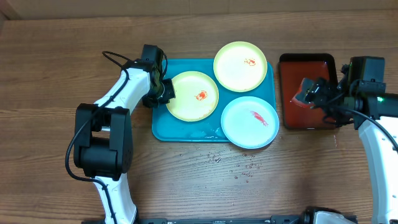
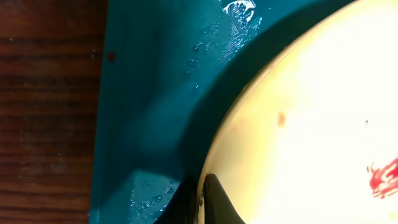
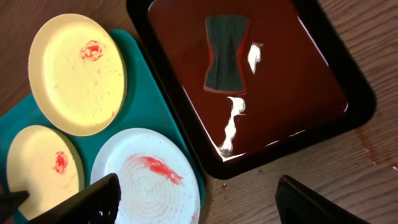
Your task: Clean dirty plates on tray and stack at the side
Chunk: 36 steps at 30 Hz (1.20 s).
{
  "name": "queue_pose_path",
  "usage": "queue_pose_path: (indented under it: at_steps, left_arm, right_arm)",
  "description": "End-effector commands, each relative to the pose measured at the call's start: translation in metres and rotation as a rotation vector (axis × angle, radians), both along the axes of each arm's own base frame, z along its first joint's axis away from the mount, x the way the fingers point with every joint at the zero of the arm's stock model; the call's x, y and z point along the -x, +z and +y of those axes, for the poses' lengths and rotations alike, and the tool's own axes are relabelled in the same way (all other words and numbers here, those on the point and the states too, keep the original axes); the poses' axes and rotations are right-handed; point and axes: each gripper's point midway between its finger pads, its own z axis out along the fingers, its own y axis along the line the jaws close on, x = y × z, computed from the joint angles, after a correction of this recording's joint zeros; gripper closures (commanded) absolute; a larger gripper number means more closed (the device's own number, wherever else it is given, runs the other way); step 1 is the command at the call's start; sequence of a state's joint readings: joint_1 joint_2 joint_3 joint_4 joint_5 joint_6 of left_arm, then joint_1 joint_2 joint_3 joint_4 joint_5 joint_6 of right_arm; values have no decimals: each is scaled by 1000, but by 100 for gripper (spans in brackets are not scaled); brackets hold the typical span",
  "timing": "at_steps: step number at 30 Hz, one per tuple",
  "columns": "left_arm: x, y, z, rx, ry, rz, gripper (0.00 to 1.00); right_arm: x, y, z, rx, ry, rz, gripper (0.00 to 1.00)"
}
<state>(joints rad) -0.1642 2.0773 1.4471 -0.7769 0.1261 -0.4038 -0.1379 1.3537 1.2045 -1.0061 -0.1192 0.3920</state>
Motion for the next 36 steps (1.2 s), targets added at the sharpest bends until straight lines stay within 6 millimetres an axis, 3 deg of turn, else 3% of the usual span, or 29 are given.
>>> queue_pose_path:
  at_steps: [1,5,8,11,13,18,20,29,33,34,36]
  left_arm:
    - [8,-21,1,-28,-13,49,96]
    - [5,-21,1,-32,-36,36,96]
    - [3,-21,2,-35,-38,27,96]
    - [3,-21,2,-35,-38,25,96]
    - [1,-21,2,-41,-54,14,96]
    - [-2,-21,2,-41,-54,4,96]
    - [-5,-20,1,-39,-54,-9,96]
    - [-12,-19,0,-35,-59,-39,96]
    - [-9,-19,1,-43,-104,-32,96]
    - [-8,-19,0,-43,-118,-29,96]
    - [-5,-20,1,-45,-121,-21,96]
  right_arm:
    - [-7,0,-12,-5,-78,6,24]
    - [-18,-28,-22,-14,-98,68,25]
    - [-47,-65,-28,-15,-84,88,29]
    - [-75,-82,-30,3,-26,35,39]
    - [-94,-98,-35,72,47,6,41]
    - [-110,-119,-36,121,48,-3,45]
    - [-113,-129,-35,129,50,6,59]
    - [-107,-160,-27,166,100,84,69]
    - [-99,-163,-27,159,99,117,87]
    - [-95,-165,-26,153,97,135,96]
    - [-89,-167,-21,127,103,159,96]
